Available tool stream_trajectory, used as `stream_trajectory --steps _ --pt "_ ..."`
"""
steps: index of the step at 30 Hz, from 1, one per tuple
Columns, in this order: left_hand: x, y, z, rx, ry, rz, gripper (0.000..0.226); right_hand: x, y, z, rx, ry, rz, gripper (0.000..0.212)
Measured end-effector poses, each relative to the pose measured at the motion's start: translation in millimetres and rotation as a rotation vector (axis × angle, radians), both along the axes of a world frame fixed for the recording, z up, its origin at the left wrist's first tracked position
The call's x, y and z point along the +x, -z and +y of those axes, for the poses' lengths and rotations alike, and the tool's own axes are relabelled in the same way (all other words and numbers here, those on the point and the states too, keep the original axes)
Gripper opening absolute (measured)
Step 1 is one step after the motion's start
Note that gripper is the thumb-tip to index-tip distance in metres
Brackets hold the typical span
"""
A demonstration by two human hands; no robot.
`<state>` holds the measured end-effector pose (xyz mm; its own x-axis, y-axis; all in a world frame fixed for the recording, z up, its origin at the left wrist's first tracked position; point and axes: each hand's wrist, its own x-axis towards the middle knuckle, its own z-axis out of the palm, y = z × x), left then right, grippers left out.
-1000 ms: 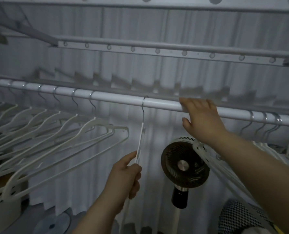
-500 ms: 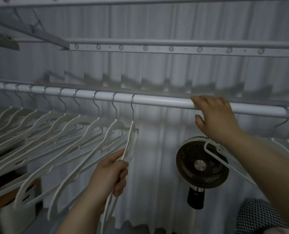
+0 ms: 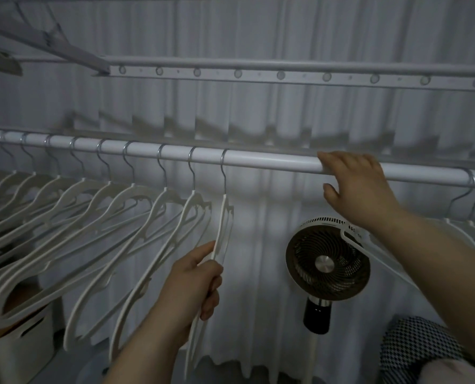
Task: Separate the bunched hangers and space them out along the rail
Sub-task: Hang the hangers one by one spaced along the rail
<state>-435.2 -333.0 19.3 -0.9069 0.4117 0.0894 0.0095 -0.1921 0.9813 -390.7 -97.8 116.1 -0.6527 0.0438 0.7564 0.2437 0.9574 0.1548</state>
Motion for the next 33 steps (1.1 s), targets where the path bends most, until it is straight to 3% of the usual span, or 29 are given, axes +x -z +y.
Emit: stream_trajectory --steps 9,15,20,23,28,30,33 --pt "5.9 -3.0 3.4 -0.199 -0.127 0.164 0.027 18.7 -8.2 4.2 -0.021 0.008 -0.086 0.061" --pt "8.2 -6.1 16.9 -0.382 -0.494 0.594 0.029 39.3 -12.5 20.1 -0.033 0.032 -0.087 0.062" --pt "46.1 -23.0 55.3 -0.602 -0.468 0.928 0.038 78.0 -16.6 55.7 -0.046 0.079 -0.100 0.064" --pt "73.6 -30.7 94.9 -0.461 -0.258 0.821 0.013 106.4 -20.7 87.5 -0.069 0.143 -0.116 0.070" --pt "120.1 -7.4 179.6 -0.513 0.153 0.685 0.020 146.1 -35.5 139.1 -0.203 0.176 -0.129 0.068" --pt "138.5 3.9 213.8 -0.401 0.256 0.563 0.019 154.8 -41.2 154.4 -0.237 0.161 -0.182 0.069" --pt "159.9 5.2 255.0 -0.165 0.235 0.319 0.027 158.7 -39.7 170.7 -0.150 0.143 -0.300 0.065"
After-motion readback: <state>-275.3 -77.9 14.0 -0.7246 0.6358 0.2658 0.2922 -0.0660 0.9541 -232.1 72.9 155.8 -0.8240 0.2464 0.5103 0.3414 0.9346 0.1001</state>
